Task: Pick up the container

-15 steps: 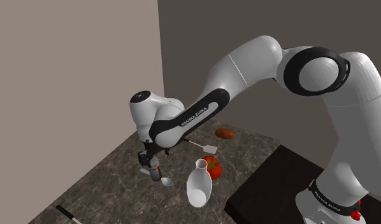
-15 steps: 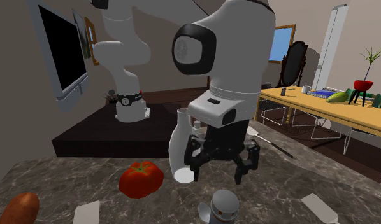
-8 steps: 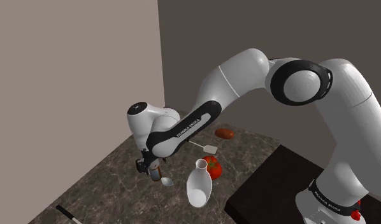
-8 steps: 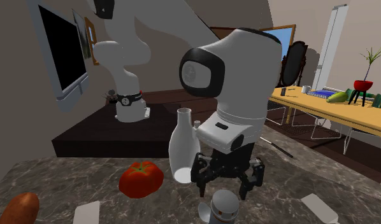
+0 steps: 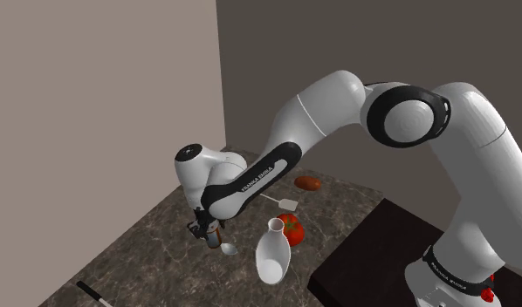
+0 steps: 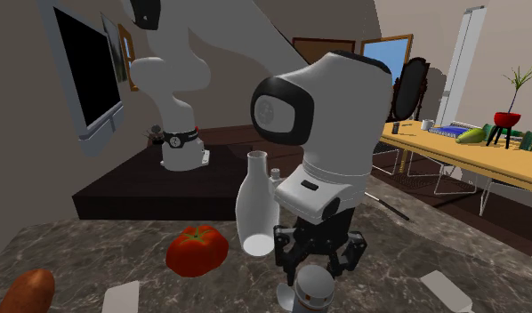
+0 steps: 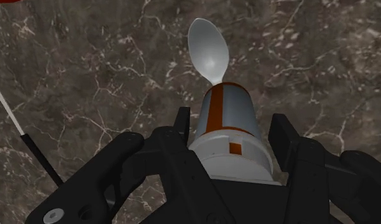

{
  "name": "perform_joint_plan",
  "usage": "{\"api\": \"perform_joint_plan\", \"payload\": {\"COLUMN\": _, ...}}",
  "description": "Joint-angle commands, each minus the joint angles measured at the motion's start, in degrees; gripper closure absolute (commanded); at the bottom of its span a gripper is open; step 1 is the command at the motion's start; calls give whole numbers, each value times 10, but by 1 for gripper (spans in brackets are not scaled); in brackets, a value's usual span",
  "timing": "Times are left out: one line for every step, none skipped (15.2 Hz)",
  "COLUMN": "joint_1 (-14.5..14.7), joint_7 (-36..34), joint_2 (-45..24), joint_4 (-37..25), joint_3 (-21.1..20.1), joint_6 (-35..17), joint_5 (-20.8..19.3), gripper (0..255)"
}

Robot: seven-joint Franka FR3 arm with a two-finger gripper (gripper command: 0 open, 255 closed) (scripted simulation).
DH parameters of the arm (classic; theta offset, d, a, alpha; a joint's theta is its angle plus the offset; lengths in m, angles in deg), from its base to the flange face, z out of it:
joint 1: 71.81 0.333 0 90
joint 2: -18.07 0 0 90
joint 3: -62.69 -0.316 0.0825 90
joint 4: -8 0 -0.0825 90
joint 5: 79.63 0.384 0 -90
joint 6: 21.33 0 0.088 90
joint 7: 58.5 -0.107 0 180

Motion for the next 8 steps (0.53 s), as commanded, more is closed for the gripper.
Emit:
{"api": "perform_joint_plan", "payload": {"joint_1": 0, "joint_7": 0, "joint_2": 0, "joint_4": 0, "joint_3": 0, "joint_6": 0, "joint_5": 0, "gripper": 255}}
{"api": "perform_joint_plan", "payload": {"joint_1": 0, "joint_7": 0, "joint_2": 0, "joint_4": 0, "joint_3": 0, "joint_6": 0, "joint_5": 0, "gripper": 255}}
{"api": "perform_joint_plan", "payload": {"joint_1": 0, "joint_7": 0, "joint_2": 0, "joint_4": 0, "joint_3": 0, "joint_6": 0, "joint_5": 0, "gripper": 255}}
{"api": "perform_joint_plan", "payload": {"joint_1": 0, "joint_7": 0, "joint_2": 0, "joint_4": 0, "joint_3": 0, "joint_6": 0, "joint_5": 0, "gripper": 255}}
{"api": "perform_joint_plan", "payload": {"joint_1": 0, "joint_7": 0, "joint_2": -1, "joint_4": 0, "joint_3": 0, "joint_6": -1, "joint_5": 0, "gripper": 255}}
{"api": "perform_joint_plan", "payload": {"joint_1": -1, "joint_7": 1, "joint_2": 5, "joint_4": 1, "joint_3": -1, "joint_6": 4, "joint_5": 1, "gripper": 255}}
{"api": "perform_joint_plan", "payload": {"joint_1": -2, "joint_7": 2, "joint_2": 10, "joint_4": 2, "joint_3": -2, "joint_6": 8, "joint_5": 3, "gripper": 255}}
{"api": "perform_joint_plan", "payload": {"joint_1": -3, "joint_7": 3, "joint_2": 15, "joint_4": 3, "joint_3": -4, "joint_6": 12, "joint_5": 5, "gripper": 255}}
